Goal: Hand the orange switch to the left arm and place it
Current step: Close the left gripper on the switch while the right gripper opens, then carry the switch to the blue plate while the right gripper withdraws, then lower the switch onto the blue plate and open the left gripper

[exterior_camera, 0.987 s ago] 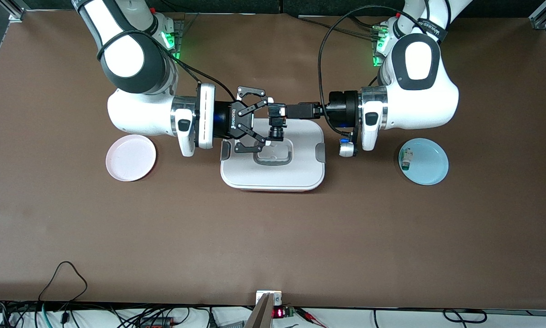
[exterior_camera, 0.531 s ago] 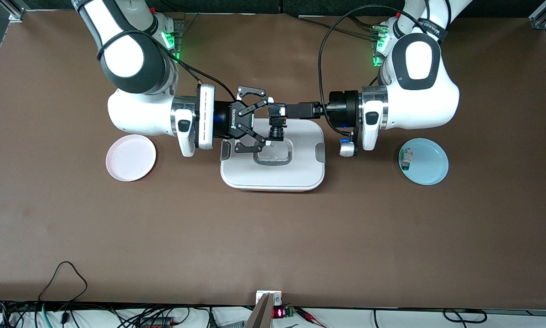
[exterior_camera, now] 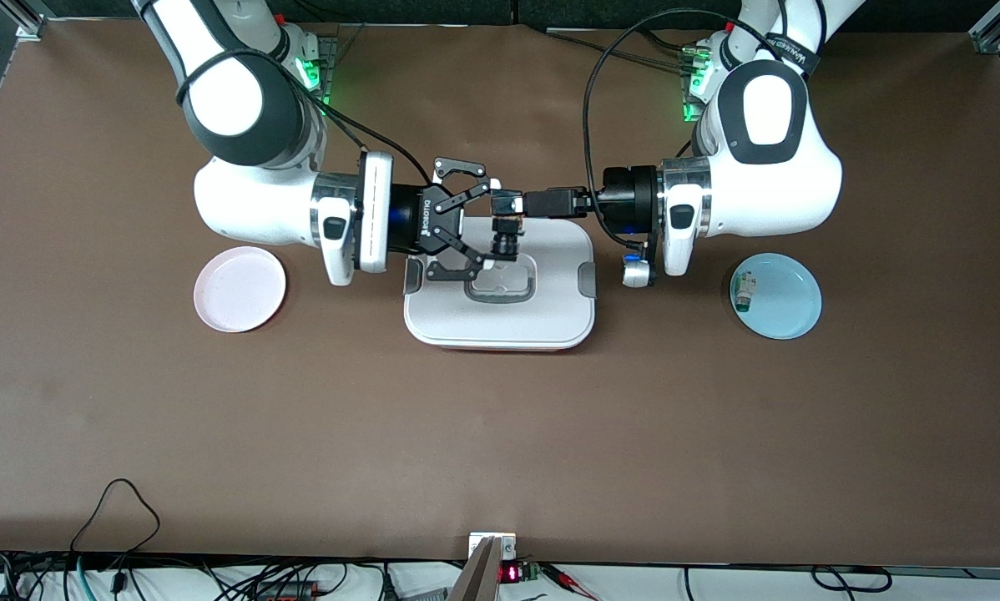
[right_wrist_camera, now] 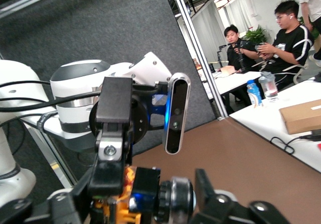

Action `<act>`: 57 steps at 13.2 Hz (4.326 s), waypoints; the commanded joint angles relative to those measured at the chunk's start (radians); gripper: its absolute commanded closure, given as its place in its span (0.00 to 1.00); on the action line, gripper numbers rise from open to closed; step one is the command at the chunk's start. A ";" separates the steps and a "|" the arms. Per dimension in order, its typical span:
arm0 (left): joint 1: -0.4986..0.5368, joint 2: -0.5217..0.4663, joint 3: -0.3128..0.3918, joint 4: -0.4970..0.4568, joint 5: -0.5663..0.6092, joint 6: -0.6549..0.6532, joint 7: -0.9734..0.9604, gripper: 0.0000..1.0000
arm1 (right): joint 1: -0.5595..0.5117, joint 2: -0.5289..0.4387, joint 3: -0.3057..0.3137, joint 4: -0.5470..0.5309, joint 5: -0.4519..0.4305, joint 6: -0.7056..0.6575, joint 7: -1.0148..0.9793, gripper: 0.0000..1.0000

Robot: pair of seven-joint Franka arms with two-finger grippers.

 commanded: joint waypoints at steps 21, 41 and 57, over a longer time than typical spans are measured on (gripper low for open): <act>0.298 -0.008 0.000 -0.015 1.245 -0.614 0.995 1.00 | -0.320 -0.242 -0.004 -0.293 -0.407 -0.085 0.593 0.00; 0.624 0.129 0.006 -0.343 1.760 0.137 1.745 1.00 | -0.326 -0.297 -0.094 -0.014 -1.698 -0.647 1.533 0.00; 0.655 0.189 0.015 -0.446 1.809 0.328 1.722 0.98 | -0.326 -0.308 -0.292 0.011 -1.735 -0.610 1.680 0.00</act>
